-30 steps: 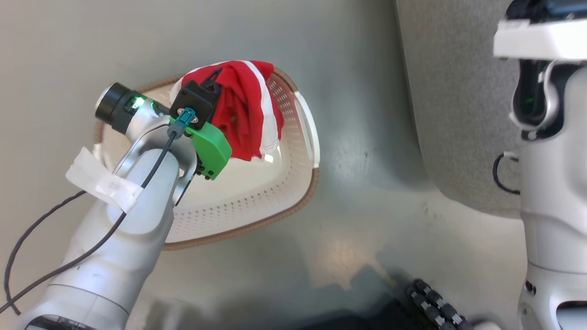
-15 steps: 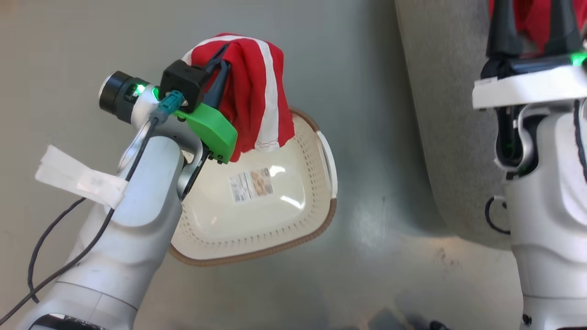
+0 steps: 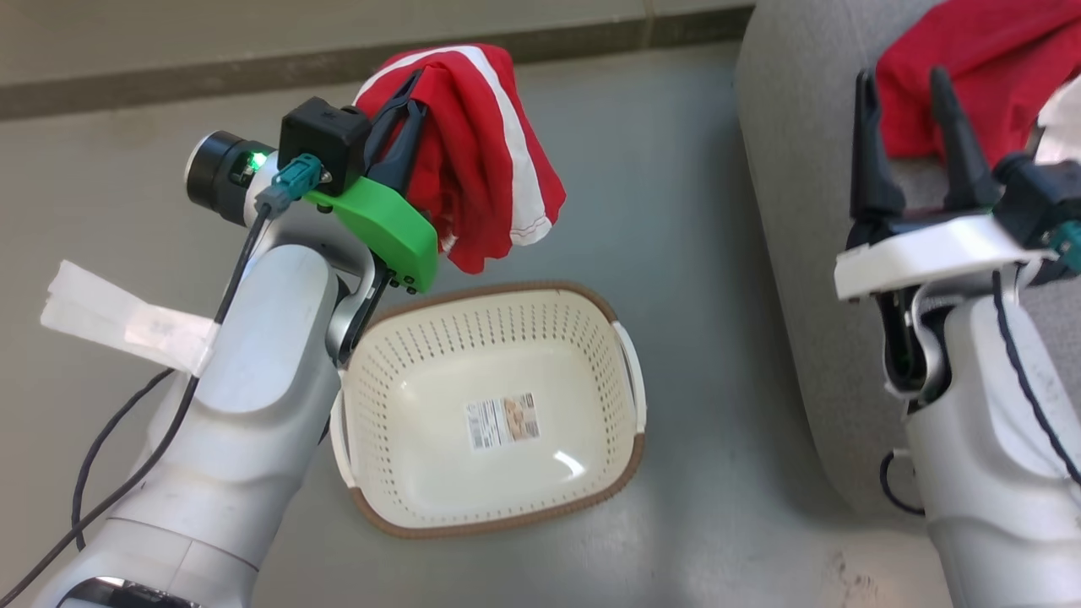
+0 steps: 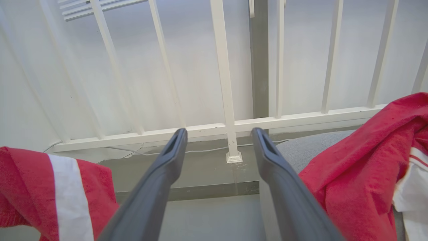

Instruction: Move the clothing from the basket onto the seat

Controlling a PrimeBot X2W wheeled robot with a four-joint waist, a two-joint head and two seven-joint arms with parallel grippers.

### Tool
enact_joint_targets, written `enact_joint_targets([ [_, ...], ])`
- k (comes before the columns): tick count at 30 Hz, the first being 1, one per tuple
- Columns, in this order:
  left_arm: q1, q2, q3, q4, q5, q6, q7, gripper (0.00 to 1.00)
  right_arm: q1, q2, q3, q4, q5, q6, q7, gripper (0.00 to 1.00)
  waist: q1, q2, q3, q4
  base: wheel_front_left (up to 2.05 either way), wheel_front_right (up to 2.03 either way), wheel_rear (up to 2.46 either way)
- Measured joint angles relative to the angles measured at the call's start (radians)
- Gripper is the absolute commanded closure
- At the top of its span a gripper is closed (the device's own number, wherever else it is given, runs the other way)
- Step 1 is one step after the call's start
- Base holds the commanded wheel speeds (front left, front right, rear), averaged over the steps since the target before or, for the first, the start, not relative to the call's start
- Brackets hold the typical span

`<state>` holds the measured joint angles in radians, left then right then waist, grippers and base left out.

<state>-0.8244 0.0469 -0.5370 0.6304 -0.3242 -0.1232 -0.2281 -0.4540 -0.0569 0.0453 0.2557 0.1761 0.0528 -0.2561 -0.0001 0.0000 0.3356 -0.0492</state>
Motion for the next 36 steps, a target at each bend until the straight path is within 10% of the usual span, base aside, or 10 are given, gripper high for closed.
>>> enact_joint_targets([
  [36,0.058,-0.010,-0.057,-0.088,-0.122,-0.001,0.167,1.00,0.215,0.001,0.239,0.180,0.050,0.047,0.000,0.00,0.0000,0.0000,-0.402,0.055,0.00,0.00,0.00],
])
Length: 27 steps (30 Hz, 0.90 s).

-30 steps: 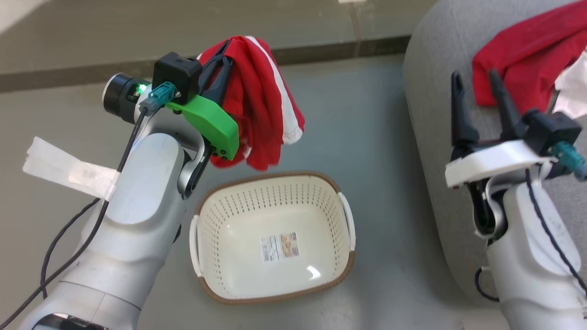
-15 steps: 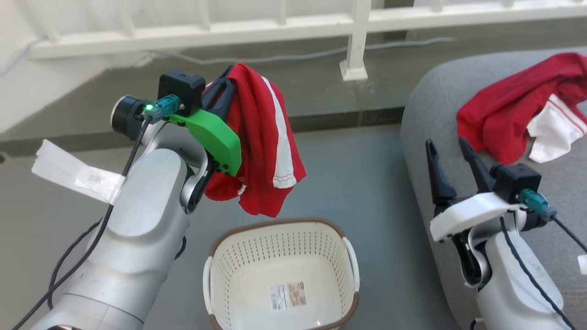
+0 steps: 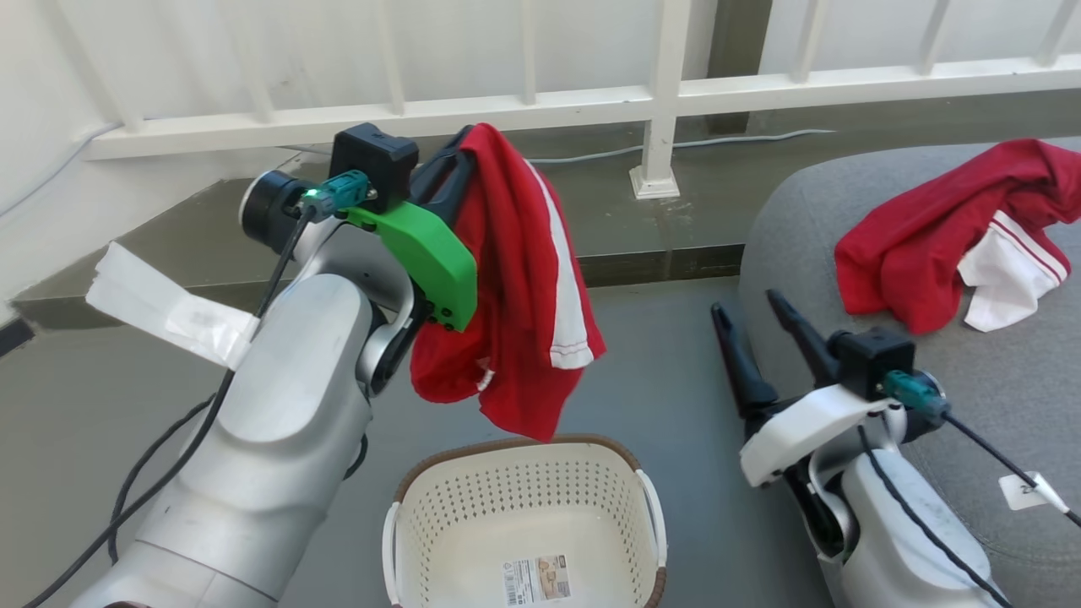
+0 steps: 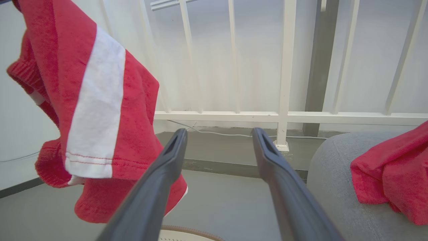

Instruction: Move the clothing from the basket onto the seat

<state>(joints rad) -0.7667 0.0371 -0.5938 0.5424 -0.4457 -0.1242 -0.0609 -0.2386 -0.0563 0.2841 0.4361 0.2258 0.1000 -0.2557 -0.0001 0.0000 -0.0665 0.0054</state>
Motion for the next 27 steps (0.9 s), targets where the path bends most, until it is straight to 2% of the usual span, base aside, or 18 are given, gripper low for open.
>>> enact_joint_targets([
  [6,0.002,-0.004,-0.034,-0.034,-0.026,0.000,0.017,1.00,-0.033,-0.001,0.108,0.015,0.035,0.014,0.000,0.00,0.0000,0.0000,-0.002,0.028,0.00,0.00,0.00],
  [16,0.011,-0.004,-0.080,-0.086,-0.043,0.000,0.040,1.00,-0.115,-0.003,0.273,0.033,0.101,0.014,0.000,0.00,0.0000,0.0000,-0.002,0.078,0.00,0.00,0.00],
  [27,0.030,-0.004,-0.123,-0.165,-0.091,0.000,0.058,1.00,-0.168,-0.004,0.387,0.071,0.174,0.023,0.000,0.00,0.0000,0.0000,0.004,0.077,0.00,0.00,0.00],
])
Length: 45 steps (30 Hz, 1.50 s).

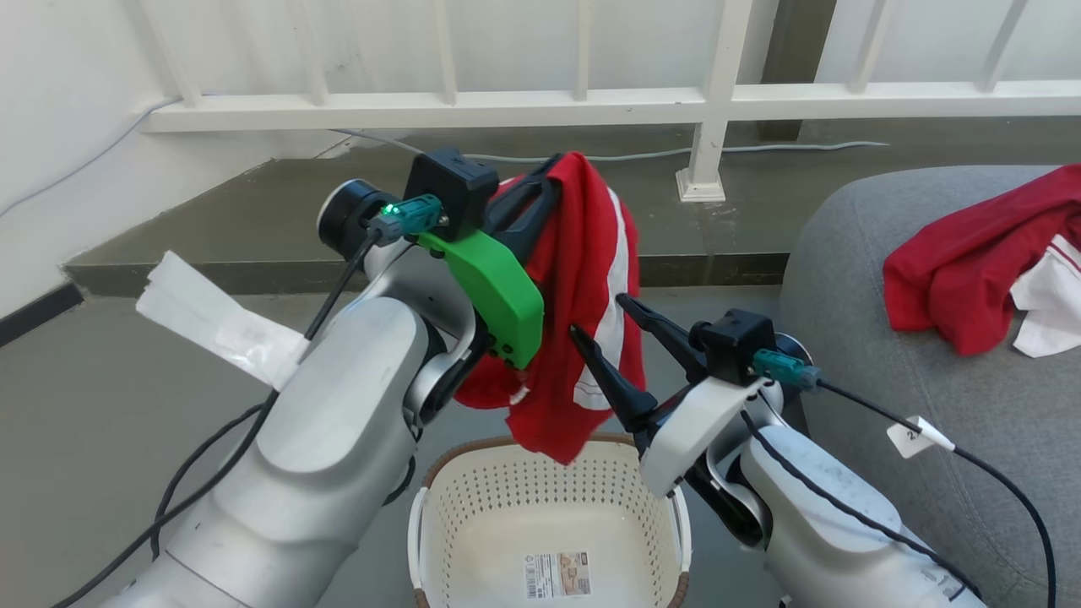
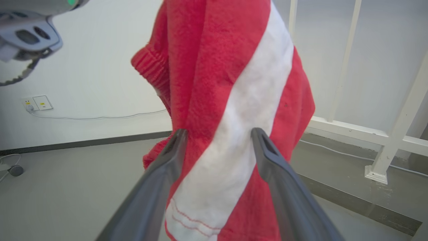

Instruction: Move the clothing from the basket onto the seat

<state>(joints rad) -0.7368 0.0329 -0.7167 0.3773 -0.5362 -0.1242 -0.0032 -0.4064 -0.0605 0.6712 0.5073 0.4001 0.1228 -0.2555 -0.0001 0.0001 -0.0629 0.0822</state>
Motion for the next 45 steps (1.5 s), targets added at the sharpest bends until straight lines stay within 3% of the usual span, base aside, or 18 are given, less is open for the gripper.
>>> enact_joint_targets([
  [8,0.001,0.000,-0.023,-0.037,-0.015,0.003,0.006,1.00,-0.041,-0.001,0.024,0.043,0.037,0.000,0.000,0.00,0.0000,0.0000,0.006,-0.007,0.00,0.00,0.00],
  [10,0.001,0.000,-0.026,-0.042,-0.016,0.011,0.012,1.00,-0.052,-0.001,0.026,0.051,0.042,-0.003,0.000,0.62,0.0000,0.0000,0.008,-0.008,0.00,0.00,0.00],
  [12,0.001,0.000,-0.028,-0.049,-0.021,0.012,0.012,1.00,-0.064,-0.001,0.028,0.052,0.044,-0.012,0.000,1.00,0.0000,0.0000,0.009,-0.008,0.00,0.00,0.00],
  [25,0.027,0.001,-0.008,-0.061,-0.026,0.056,0.021,1.00,-0.107,-0.001,0.044,0.079,0.069,-0.041,0.000,1.00,0.0000,0.0000,0.019,-0.021,0.00,0.00,0.00],
  [31,0.055,0.019,0.023,-0.055,-0.053,0.080,0.016,1.00,-0.132,-0.001,-0.003,0.083,0.076,-0.063,0.000,1.00,0.0000,0.0000,0.025,-0.046,0.00,0.00,0.00],
  [32,0.062,0.021,0.031,-0.054,-0.056,0.082,0.010,0.95,-0.139,-0.001,-0.016,0.083,0.076,-0.064,0.000,1.00,0.0000,0.0000,0.026,-0.051,0.00,0.00,0.00],
  [33,0.068,0.024,0.036,-0.052,-0.059,0.082,0.008,0.64,-0.144,-0.001,-0.029,0.083,0.076,-0.065,0.000,1.00,0.0000,0.0000,0.027,-0.056,0.00,0.00,0.00],
  [35,0.081,0.030,0.041,-0.051,-0.062,0.088,0.001,0.56,-0.155,-0.001,-0.058,0.083,0.075,-0.077,0.000,1.00,0.0000,0.0000,0.029,-0.066,0.00,0.00,0.00],
  [36,0.086,0.034,0.043,-0.050,-0.065,0.088,-0.002,0.36,-0.161,-0.002,-0.073,0.081,0.075,-0.082,0.000,1.00,0.0000,0.0000,0.030,-0.071,0.00,0.00,0.00],
  [37,0.091,0.038,0.043,-0.049,-0.067,0.088,-0.004,0.00,-0.165,-0.005,-0.087,0.078,0.075,-0.082,0.000,1.00,0.0000,0.0000,0.031,-0.076,0.00,0.00,0.00],
  [45,0.138,0.053,0.054,-0.048,-0.077,0.088,-0.034,0.00,-0.197,-0.051,-0.190,0.036,0.070,-0.122,0.000,1.00,0.0000,0.0000,0.039,-0.117,0.00,0.00,0.00],
])
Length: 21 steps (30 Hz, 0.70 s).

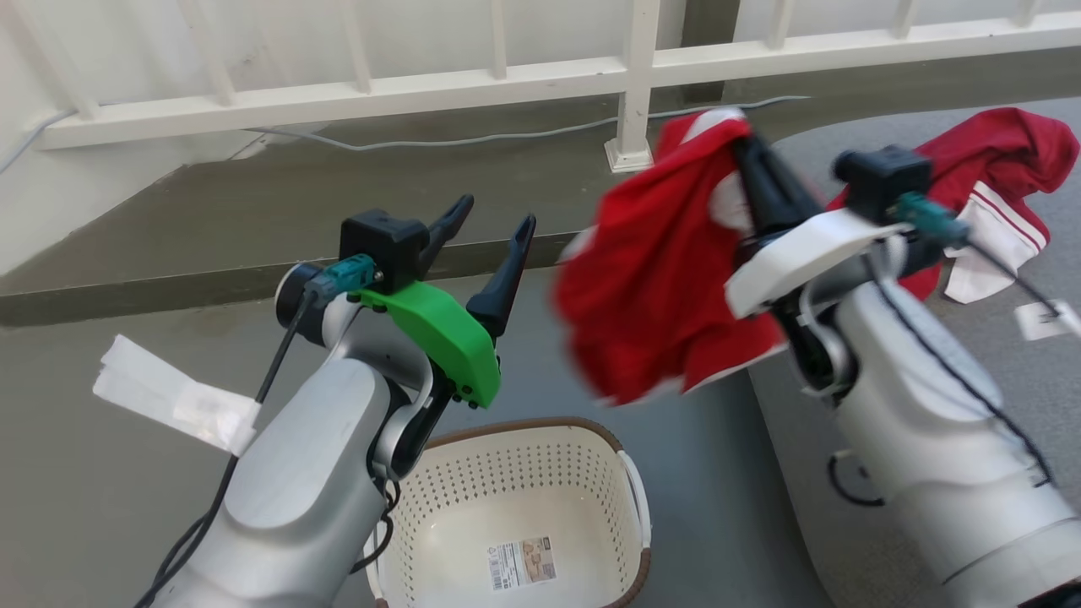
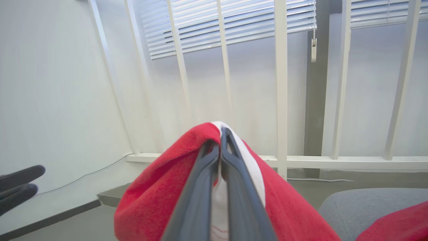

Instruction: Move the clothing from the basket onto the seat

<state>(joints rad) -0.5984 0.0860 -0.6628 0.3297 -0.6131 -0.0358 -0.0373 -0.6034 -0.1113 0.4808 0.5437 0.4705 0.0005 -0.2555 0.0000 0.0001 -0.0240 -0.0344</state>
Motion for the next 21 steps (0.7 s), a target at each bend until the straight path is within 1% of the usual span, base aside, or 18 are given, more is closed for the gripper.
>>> enact_joint_targets([
  [2,0.010,0.000,-0.003,0.001,0.000,-0.001,0.000,0.00,-0.002,-0.021,-0.029,-0.010,-0.003,-0.004,0.000,1.00,0.0000,0.0000,0.002,-0.006,0.00,0.00,0.00],
  [3,0.012,0.000,-0.003,0.002,0.000,-0.001,-0.007,0.00,-0.003,-0.030,-0.040,-0.014,-0.003,-0.011,0.000,1.00,0.0001,0.0000,0.003,-0.008,0.00,0.00,0.00],
  [5,0.019,0.001,-0.002,0.002,0.000,-0.001,-0.010,0.00,-0.002,-0.043,-0.058,-0.021,-0.004,-0.012,0.000,1.00,0.0001,0.0000,0.003,-0.011,0.00,0.00,0.00],
  [8,0.036,0.012,0.003,0.001,0.000,-0.001,-0.027,0.00,-0.002,-0.045,-0.072,-0.032,-0.007,-0.012,0.000,1.00,0.0000,0.0000,0.003,-0.020,0.00,0.00,0.00],
  [9,0.048,0.025,0.005,-0.004,0.000,-0.001,-0.033,0.00,-0.002,-0.048,-0.083,-0.043,-0.016,-0.013,0.000,1.00,0.0001,0.0000,0.002,-0.030,0.00,0.00,0.00],
  [11,0.060,0.030,0.005,-0.010,0.000,-0.006,-0.044,0.00,-0.001,-0.056,-0.095,-0.052,-0.026,-0.021,0.000,1.00,0.0000,0.0000,0.001,-0.043,0.00,0.00,0.00],
  [15,0.081,0.031,-0.005,-0.021,0.000,-0.017,-0.059,0.00,-0.001,-0.086,-0.120,-0.072,-0.042,-0.021,0.000,1.00,0.0000,0.0000,-0.001,-0.076,0.00,0.00,0.00],
  [17,0.094,0.032,-0.014,-0.028,0.000,-0.018,-0.067,0.00,0.000,-0.094,-0.125,-0.084,-0.048,-0.027,0.000,1.00,0.0000,0.0000,-0.001,-0.095,0.00,0.00,0.00],
  [21,0.115,0.032,-0.030,-0.050,0.000,-0.029,-0.079,0.00,0.006,-0.108,-0.135,-0.108,-0.059,-0.029,0.000,1.00,0.0000,0.0000,-0.002,-0.141,0.00,0.00,0.00],
])
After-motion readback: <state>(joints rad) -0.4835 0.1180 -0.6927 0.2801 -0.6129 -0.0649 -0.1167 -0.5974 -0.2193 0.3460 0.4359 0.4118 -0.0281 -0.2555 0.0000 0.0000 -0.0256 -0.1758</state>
